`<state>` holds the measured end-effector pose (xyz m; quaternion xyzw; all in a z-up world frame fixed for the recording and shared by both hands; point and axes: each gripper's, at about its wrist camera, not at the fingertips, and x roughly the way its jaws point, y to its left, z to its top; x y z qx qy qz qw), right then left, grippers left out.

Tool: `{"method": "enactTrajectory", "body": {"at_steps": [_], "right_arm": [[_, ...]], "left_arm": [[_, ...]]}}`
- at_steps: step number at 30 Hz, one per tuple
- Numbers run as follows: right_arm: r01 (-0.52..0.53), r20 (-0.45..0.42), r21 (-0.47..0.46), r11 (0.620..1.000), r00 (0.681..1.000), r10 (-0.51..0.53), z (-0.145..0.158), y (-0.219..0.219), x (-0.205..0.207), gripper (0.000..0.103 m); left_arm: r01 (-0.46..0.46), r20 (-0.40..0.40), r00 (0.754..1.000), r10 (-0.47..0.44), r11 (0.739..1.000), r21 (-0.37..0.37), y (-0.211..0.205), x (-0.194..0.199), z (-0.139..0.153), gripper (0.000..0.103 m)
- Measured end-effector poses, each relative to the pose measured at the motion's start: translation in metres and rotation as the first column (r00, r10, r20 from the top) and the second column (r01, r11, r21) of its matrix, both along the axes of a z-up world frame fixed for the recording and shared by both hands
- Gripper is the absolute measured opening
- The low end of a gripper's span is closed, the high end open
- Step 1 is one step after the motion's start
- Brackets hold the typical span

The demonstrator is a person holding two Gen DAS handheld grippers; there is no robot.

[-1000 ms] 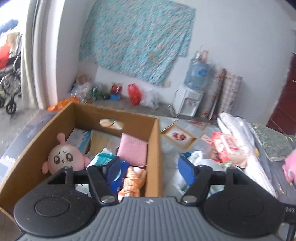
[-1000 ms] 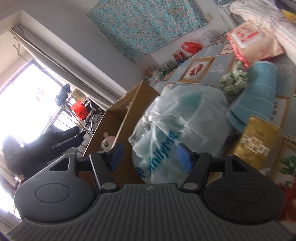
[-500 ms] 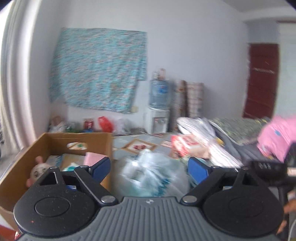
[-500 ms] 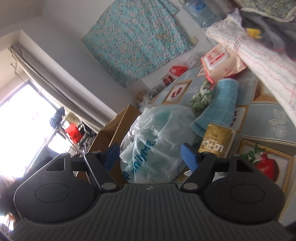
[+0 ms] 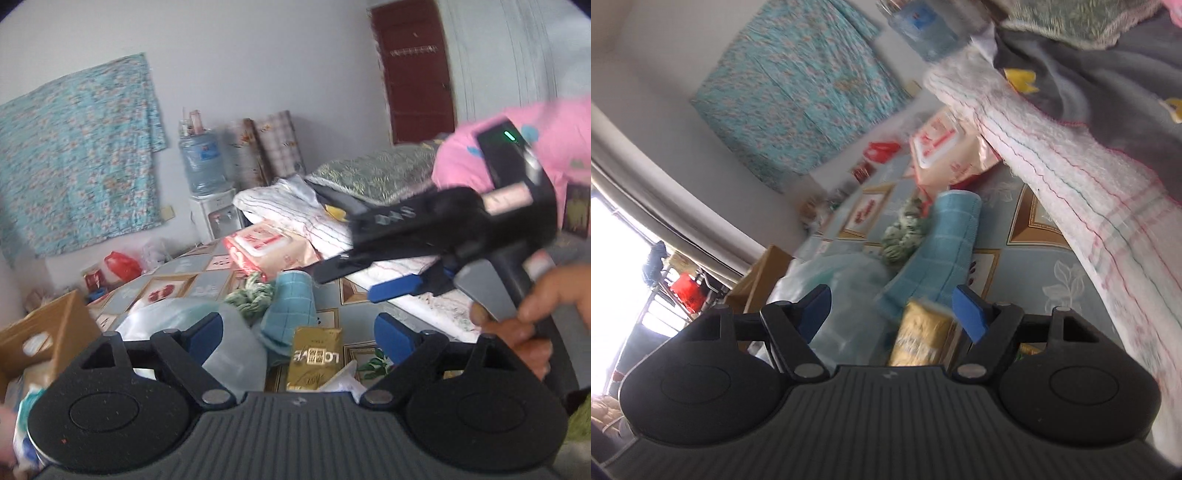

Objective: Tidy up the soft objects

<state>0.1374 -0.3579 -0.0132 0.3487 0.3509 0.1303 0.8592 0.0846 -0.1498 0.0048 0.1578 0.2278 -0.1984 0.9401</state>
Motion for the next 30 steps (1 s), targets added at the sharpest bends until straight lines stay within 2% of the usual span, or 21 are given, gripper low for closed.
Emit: {"method": "enactTrajectory", "body": {"at_steps": [1,3,6,12,14,16,18,19,20,22,25,27,30], "right_arm": [[0.006,-0.024,0.002,1.000,1.000,-0.006,-0.004,-0.001,0.012,0.072],[0.001,-0.066,0.005,1.000,0.998,-0.001,-0.015,-0.002,0.034,0.071],[-0.010,-0.126,0.006,1.000,0.992,0.011,-0.030,0.000,0.066,0.070],[-0.034,-0.218,-0.034,0.999,0.976,0.026,-0.060,0.011,0.115,0.065],[-0.046,-0.219,-0.037,0.998,0.975,0.036,-0.067,0.015,0.125,0.059],[-0.059,-0.208,-0.041,0.997,0.977,0.049,-0.070,0.019,0.133,0.054],[-0.069,-0.202,-0.054,0.996,0.978,0.056,-0.072,0.023,0.139,0.039],[-0.068,-0.202,-0.062,0.996,0.978,0.054,-0.075,0.025,0.143,0.022],[-0.066,-0.205,-0.058,0.996,0.977,0.052,-0.080,0.024,0.146,0.017],[-0.047,-0.201,0.004,0.999,0.978,0.047,-0.087,0.015,0.146,0.014],[-0.026,-0.186,0.097,0.995,0.982,0.044,-0.091,0.003,0.143,0.012],[-0.023,-0.168,0.108,0.994,0.985,0.041,-0.088,0.000,0.141,0.011],[-0.039,-0.125,0.114,0.993,0.991,0.053,-0.078,0.000,0.135,0.011]], "left_arm": [[0.000,0.003,1.000,0.000,1.000,0.014,-0.005,0.008,-0.005,0.089],[-0.006,-0.003,1.000,0.007,0.999,0.040,-0.013,0.022,-0.015,0.079],[0.001,-0.052,0.999,0.001,0.999,0.037,-0.019,0.044,-0.024,0.066],[-0.009,-0.098,0.995,0.013,0.999,0.037,-0.016,0.065,-0.039,0.055],[-0.008,-0.111,0.994,0.011,0.999,0.034,-0.014,0.070,-0.043,0.053],[-0.011,-0.122,0.992,0.015,0.999,0.034,-0.012,0.074,-0.046,0.052],[-0.015,-0.133,0.991,0.019,0.999,0.033,-0.011,0.078,-0.048,0.052],[-0.019,-0.138,0.990,0.024,0.999,0.033,-0.011,0.079,-0.050,0.052],[-0.021,-0.140,0.990,0.026,0.999,0.034,-0.011,0.081,-0.050,0.052],[-0.023,-0.136,0.990,0.028,0.999,0.036,-0.013,0.081,-0.051,0.052],[-0.030,-0.129,0.991,0.037,0.998,0.052,-0.018,0.087,-0.052,0.059],[-0.034,-0.133,0.990,0.041,0.998,0.057,-0.022,0.092,-0.054,0.064],[-0.029,-0.148,0.988,0.038,0.998,0.062,-0.028,0.100,-0.055,0.065]]}}
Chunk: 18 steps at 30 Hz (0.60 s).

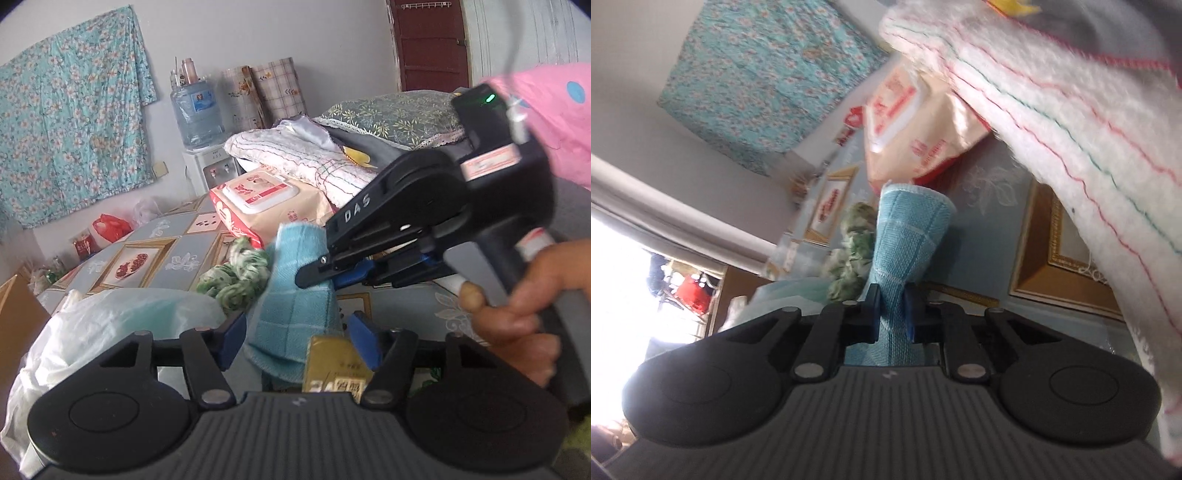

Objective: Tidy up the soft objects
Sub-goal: 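Grasp the rolled blue-green towel in the pile with the right gripper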

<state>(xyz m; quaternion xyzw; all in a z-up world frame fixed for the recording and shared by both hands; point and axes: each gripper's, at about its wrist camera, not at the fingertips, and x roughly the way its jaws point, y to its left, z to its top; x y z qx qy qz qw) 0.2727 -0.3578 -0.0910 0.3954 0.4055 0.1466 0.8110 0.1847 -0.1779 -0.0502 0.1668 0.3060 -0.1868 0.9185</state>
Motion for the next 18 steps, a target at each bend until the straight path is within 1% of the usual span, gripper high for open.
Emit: {"method": "enactTrajectory", "body": {"at_steps": [3,5,7,9,10,12,13,15,16,18], "right_arm": [[-0.015,0.037,-0.006,1.000,0.999,0.015,0.008,0.002,-0.003,0.011],[-0.026,0.058,-0.008,1.000,0.998,0.026,0.015,0.003,-0.007,0.011],[-0.036,0.071,0.006,0.999,0.997,0.036,0.019,0.001,-0.010,0.011],[-0.047,0.086,0.013,0.999,0.995,0.046,0.023,0.000,-0.013,0.011],[-0.052,0.092,0.018,0.998,0.994,0.050,0.025,0.000,-0.013,0.011],[-0.062,0.103,0.029,0.998,0.993,0.059,0.025,-0.004,-0.019,0.011],[-0.066,0.107,0.035,0.997,0.992,0.062,0.025,-0.004,-0.020,0.011],[-0.069,0.116,0.039,0.997,0.991,0.064,0.026,-0.005,-0.022,0.011],[-0.070,0.121,0.038,0.997,0.990,0.065,0.027,-0.005,-0.022,0.011],[-0.070,0.131,0.035,0.997,0.989,0.065,0.030,-0.005,-0.025,0.011]], "left_arm": [[0.015,-0.014,1.000,-0.015,1.000,0.027,-0.009,0.008,-0.004,0.066],[0.004,-0.019,1.000,-0.003,0.999,0.043,-0.012,0.013,-0.007,0.065],[-0.018,-0.034,0.999,0.019,0.999,0.040,-0.012,0.019,-0.008,0.063],[-0.034,-0.054,0.998,0.035,0.999,0.020,-0.010,0.024,-0.008,0.053],[-0.036,-0.067,0.997,0.037,0.999,0.013,-0.009,0.027,-0.008,0.051],[-0.037,-0.076,0.996,0.038,0.999,0.008,-0.010,0.027,-0.008,0.041],[-0.035,-0.073,0.997,0.036,0.999,0.010,-0.011,0.026,-0.007,0.039],[-0.038,-0.062,0.997,0.039,0.999,0.016,-0.014,0.024,-0.006,0.032],[-0.040,-0.055,0.998,0.041,0.999,0.019,-0.015,0.023,-0.006,0.031],[-0.043,-0.045,0.998,0.044,0.999,0.021,-0.015,0.023,-0.005,0.023]]}}
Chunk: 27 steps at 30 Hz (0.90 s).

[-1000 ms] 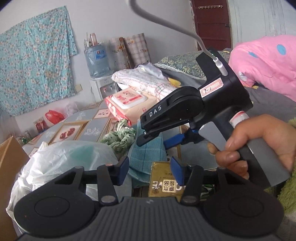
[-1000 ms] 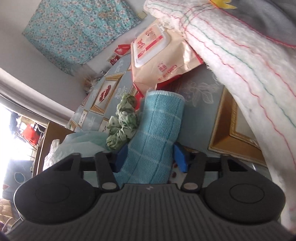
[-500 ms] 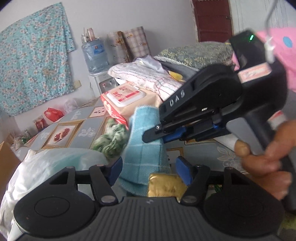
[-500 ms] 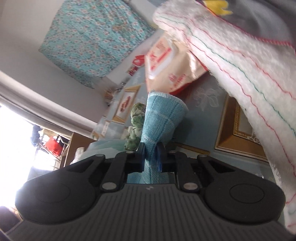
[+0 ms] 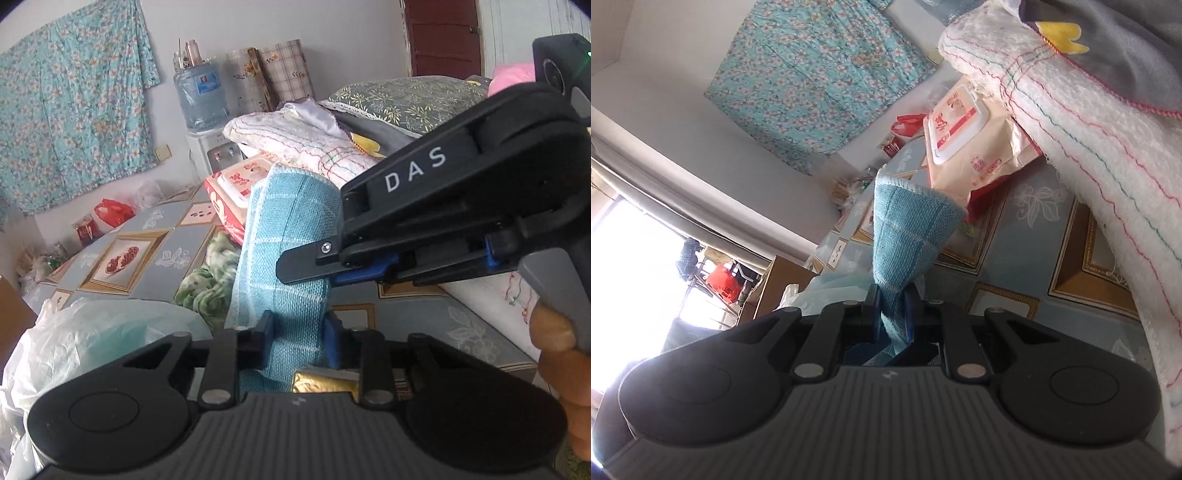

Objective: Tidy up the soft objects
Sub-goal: 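Grasp the rolled blue-green towel in the pile with the right gripper, then lift the blue-green towel and carry it over the box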

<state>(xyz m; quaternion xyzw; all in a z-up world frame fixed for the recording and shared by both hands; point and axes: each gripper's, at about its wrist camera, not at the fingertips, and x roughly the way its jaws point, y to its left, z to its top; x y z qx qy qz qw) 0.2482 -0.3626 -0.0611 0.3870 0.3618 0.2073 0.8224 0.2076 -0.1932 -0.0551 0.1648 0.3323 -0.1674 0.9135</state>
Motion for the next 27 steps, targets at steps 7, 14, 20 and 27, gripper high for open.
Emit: {"method": "enactTrajectory", "body": {"at_steps": [7,14,20,27], "right_arm": [[-0.004,0.073,-0.004,1.000,0.997,0.004,0.019,-0.001,-0.016,0.011],[-0.012,0.184,-0.037,0.999,0.983,0.018,0.061,0.008,-0.040,0.011],[-0.030,0.258,-0.055,0.998,0.965,0.043,0.099,0.022,-0.064,0.011],[-0.105,0.318,-0.065,0.992,0.940,0.121,0.138,0.055,-0.090,0.011]], "left_arm": [[-0.011,0.057,0.998,0.013,0.999,-0.031,0.003,-0.012,0.019,0.020],[-0.015,0.145,0.989,0.029,0.996,-0.091,0.016,-0.036,0.051,0.020],[-0.022,0.215,0.975,0.053,0.989,-0.145,0.030,-0.061,0.078,0.020],[-0.071,0.255,0.959,0.124,0.976,-0.208,0.064,-0.095,0.108,0.020]]}}
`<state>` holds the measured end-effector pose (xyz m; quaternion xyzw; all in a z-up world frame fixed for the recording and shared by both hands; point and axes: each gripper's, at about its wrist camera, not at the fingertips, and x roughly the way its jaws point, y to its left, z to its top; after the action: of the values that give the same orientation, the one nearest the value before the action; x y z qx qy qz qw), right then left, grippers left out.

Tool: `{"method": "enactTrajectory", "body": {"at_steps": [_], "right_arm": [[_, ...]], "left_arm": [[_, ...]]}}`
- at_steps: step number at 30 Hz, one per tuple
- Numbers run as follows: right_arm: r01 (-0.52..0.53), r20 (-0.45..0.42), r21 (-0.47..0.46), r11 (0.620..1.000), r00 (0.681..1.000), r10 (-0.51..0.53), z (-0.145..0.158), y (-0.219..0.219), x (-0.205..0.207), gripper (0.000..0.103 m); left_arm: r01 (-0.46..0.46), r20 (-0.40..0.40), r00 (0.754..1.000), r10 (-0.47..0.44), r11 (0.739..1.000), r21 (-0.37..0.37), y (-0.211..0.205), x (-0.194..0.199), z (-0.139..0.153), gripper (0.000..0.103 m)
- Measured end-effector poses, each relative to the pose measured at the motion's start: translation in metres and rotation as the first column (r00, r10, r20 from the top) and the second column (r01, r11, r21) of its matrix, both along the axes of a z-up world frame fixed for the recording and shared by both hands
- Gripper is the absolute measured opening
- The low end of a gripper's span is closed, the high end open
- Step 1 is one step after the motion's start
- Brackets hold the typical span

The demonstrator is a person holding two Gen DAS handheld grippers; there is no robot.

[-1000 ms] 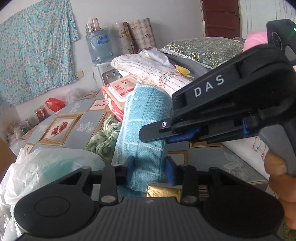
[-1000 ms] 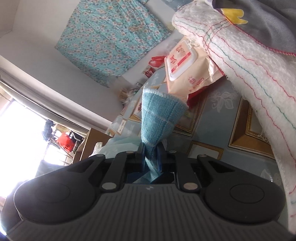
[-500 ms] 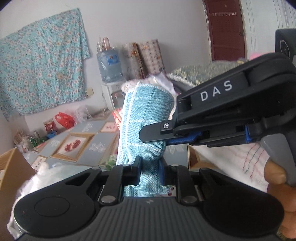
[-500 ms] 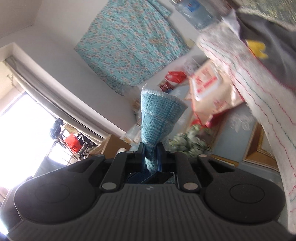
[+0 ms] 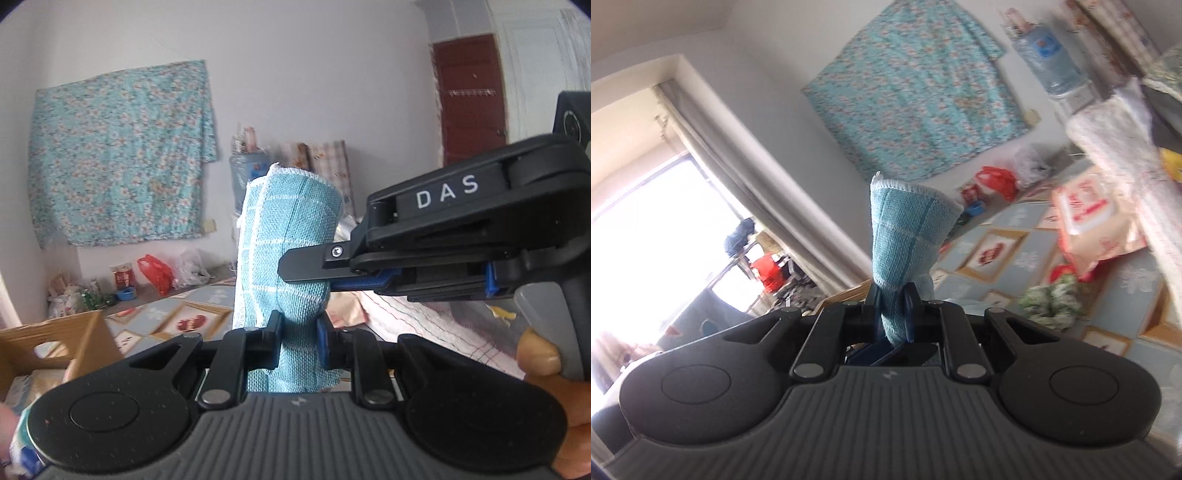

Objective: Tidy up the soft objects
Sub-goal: 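Lift the blue-green towel and carry it over the box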

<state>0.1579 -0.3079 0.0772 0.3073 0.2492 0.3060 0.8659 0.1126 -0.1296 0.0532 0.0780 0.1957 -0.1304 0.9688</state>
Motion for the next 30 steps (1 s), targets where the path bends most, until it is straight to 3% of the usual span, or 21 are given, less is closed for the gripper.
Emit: {"method": "enactTrajectory", "body": {"at_steps": [8,16,22,30], "right_arm": [[-0.203,0.023,0.035,0.979,0.979,0.202,0.035,0.078,-0.013,0.011],[-0.442,-0.064,0.069,0.894,0.893,0.446,0.052,0.205,-0.006,0.011],[-0.559,-0.215,0.060,0.827,0.801,0.558,0.037,0.311,0.009,0.011],[-0.626,-0.467,0.043,0.778,0.676,0.570,-0.025,0.413,0.054,0.011]], "left_arm": [[-0.155,0.022,0.988,0.156,0.987,-0.032,0.072,-0.042,0.032,0.019],[-0.316,-0.060,0.948,0.314,0.949,-0.023,0.177,-0.070,0.057,0.019],[-0.418,-0.183,0.889,0.420,0.907,0.049,0.251,-0.063,0.050,0.019],[-0.471,-0.392,0.790,0.472,0.876,0.104,0.329,-0.033,0.008,0.019]]}}
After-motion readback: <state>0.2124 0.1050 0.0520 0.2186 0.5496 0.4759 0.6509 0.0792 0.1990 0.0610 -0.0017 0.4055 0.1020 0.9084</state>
